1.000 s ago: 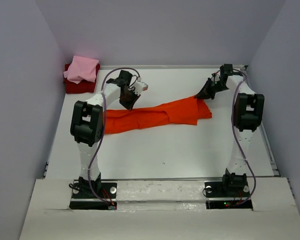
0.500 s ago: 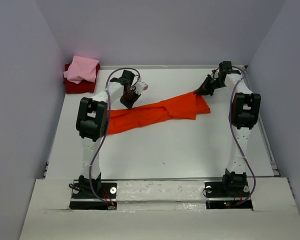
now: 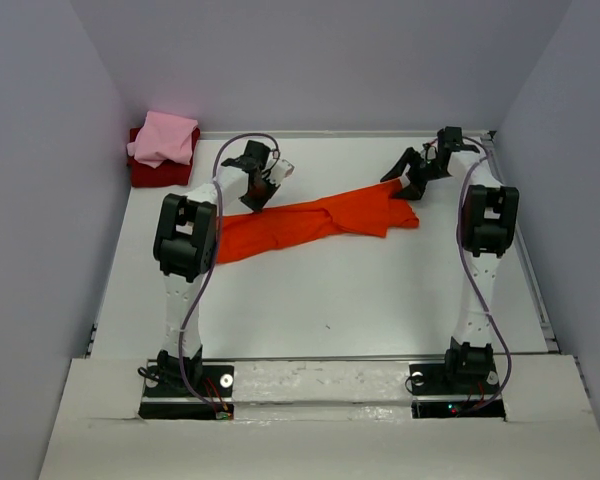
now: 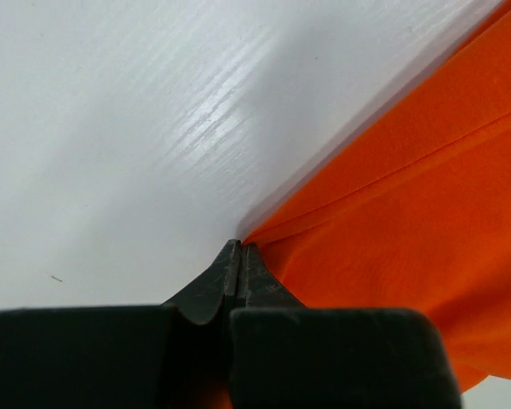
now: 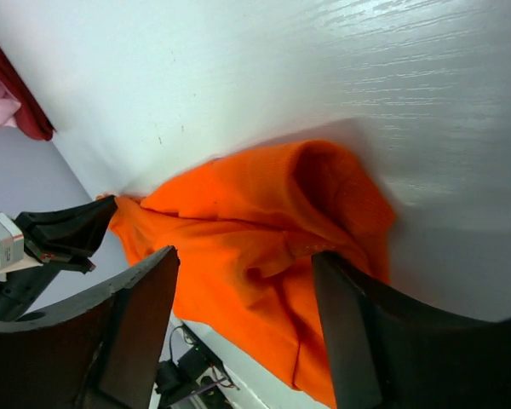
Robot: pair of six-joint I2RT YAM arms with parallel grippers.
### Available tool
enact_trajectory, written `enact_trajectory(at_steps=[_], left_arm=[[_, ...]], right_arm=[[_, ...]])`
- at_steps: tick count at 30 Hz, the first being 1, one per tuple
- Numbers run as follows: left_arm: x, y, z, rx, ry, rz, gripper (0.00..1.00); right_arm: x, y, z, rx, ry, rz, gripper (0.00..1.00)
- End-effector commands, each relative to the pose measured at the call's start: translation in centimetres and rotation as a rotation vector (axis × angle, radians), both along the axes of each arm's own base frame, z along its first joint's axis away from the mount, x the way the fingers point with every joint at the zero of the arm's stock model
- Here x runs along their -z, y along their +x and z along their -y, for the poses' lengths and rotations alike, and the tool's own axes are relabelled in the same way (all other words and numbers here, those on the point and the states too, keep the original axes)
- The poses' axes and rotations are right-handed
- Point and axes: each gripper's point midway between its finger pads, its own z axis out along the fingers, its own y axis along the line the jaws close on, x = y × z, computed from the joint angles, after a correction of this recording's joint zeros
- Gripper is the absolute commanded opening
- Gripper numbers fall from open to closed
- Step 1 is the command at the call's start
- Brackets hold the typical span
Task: Fold and stack the t-shirts
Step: Fold the other side of the tshirt into a rectangle
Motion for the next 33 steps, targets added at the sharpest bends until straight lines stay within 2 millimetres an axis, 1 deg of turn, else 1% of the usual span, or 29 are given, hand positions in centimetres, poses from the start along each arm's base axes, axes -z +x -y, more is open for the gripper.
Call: enact_trajectory(at_steps=[1, 3, 4, 6, 7, 8, 9, 10, 11, 12, 13, 14, 15, 17, 18, 21, 22, 23, 24, 25, 26, 27, 28, 29, 30, 31, 32, 33], left_arm=[[-5.1, 1.9, -0.9, -0.036, 0.006, 0.138, 0.01], [-6.1, 2.3, -0.7, -0.031, -0.003, 0.163, 0.01], [-6.5, 2.4, -0.6, -0.026, -0.009, 0.169, 0.01], [-7.3, 2.6, -0.2, -0.021, -0.023, 0.182, 0.01], [-7.4, 2.7, -0.1, -0.018, -0.026, 0.183, 0.01], [-7.7, 2.7, 0.1, -0.017, -0.027, 0.187, 0.02], [-7.8, 2.7, 0.1, -0.017, -0.028, 0.187, 0.02], [-7.8, 2.6, 0.5, -0.008, -0.028, 0.187, 0.02], [-7.8, 2.5, 0.5, -0.008, -0.023, 0.187, 0.02], [-7.8, 2.4, 0.7, -0.004, -0.021, 0.186, 0.02], [-7.8, 2.3, 0.8, -0.001, -0.019, 0.185, 0.02], [-7.8, 2.2, 1.1, 0.003, -0.019, 0.186, 0.02], [-7.8, 2.1, 1.2, 0.004, -0.020, 0.184, 0.02], [-7.7, 1.9, 1.3, 0.007, -0.017, 0.183, 0.02], [-7.6, 1.8, 1.5, 0.012, -0.014, 0.181, 0.02], [-7.4, 1.7, 1.5, 0.015, -0.009, 0.176, 0.02], [-7.3, 1.7, 1.6, 0.018, -0.008, 0.175, 0.03], [-7.3, 1.7, 1.7, 0.021, -0.007, 0.174, 0.03], [-7.1, 1.6, 1.7, 0.020, -0.007, 0.168, 0.03], [-7.2, 1.6, 1.8, 0.023, -0.007, 0.169, 0.03], [-7.1, 1.6, 1.8, 0.025, -0.007, 0.168, 0.03], [-7.1, 1.6, 1.9, 0.025, -0.008, 0.167, 0.04], [-7.0, 1.5, 1.9, 0.025, -0.004, 0.165, 0.04], [-7.0, 1.4, 1.8, 0.024, 0.000, 0.162, 0.04], [-6.9, 1.4, 1.8, 0.025, 0.004, 0.160, 0.04], [-6.9, 1.4, 1.7, 0.024, 0.006, 0.161, 0.04], [-6.9, 1.4, 1.6, 0.022, 0.010, 0.162, 0.04], [-6.8, 1.2, 1.6, 0.025, 0.011, 0.159, 0.04]], right_arm=[[-4.3, 1.6, 1.8, 0.025, -0.092, 0.136, 0.76], [-5.9, 1.6, 2.3, 0.033, -0.128, 0.154, 0.76], [-7.0, 0.9, 2.2, 0.028, -0.126, 0.145, 0.76], [-9.0, 0.6, 1.8, 0.017, -0.099, 0.157, 0.75], [-9.6, 0.0, 1.6, 0.012, -0.089, 0.144, 0.74], [-10.8, -0.4, 1.0, -0.002, -0.090, 0.162, 0.73], [-11.2, -0.8, 0.2, -0.021, -0.087, 0.164, 0.73], [-11.5, -1.2, 0.1, -0.027, -0.083, 0.159, 0.73], [-11.9, -1.6, -0.6, -0.043, -0.070, 0.156, 0.72], [-11.9, -1.9, -0.8, -0.048, -0.058, 0.147, 0.72], [-11.5, -2.5, -1.5, -0.064, -0.046, 0.130, 0.72], [-11.4, -2.7, -1.6, -0.066, -0.038, 0.125, 0.72], [-12.0, -3.3, -3.2, -0.097, -0.025, 0.130, 0.71], [-11.9, -4.0, -4.6, -0.119, -0.007, 0.133, 0.68], [-12.4, -4.3, -5.4, -0.127, 0.007, 0.134, 0.67], [-11.9, -5.1, -7.9, -0.170, 0.029, 0.121, 0.63], [-11.3, -5.2, -8.8, -0.184, 0.038, 0.113, 0.56], [-11.0, -5.1, -8.8, -0.180, 0.038, 0.109, 0.53], [-10.2, -5.5, -9.7, -0.192, 0.053, 0.088, 0.49], [-9.7, -5.5, -9.8, -0.190, 0.062, 0.080, 0.40], [-9.0, -5.3, -10.6, -0.199, 0.067, 0.082, 0.13], [-8.1, -5.6, -11.1, -0.200, 0.070, 0.063, 0.04], [-7.7, -5.4, -11.1, -0.198, 0.071, 0.058, 0.00], [-7.2, -5.4, -11.6, -0.205, 0.069, 0.058, 0.00], [-6.5, -5.1, -11.5, -0.201, 0.065, 0.048, 0.00], [-6.2, -5.0, -11.5, -0.201, 0.062, 0.051, 0.00], [-6.0, -4.9, -12.0, -0.208, 0.060, 0.054, 0.00], [-5.3, -4.8, -12.0, -0.208, 0.058, 0.045, 0.00]])
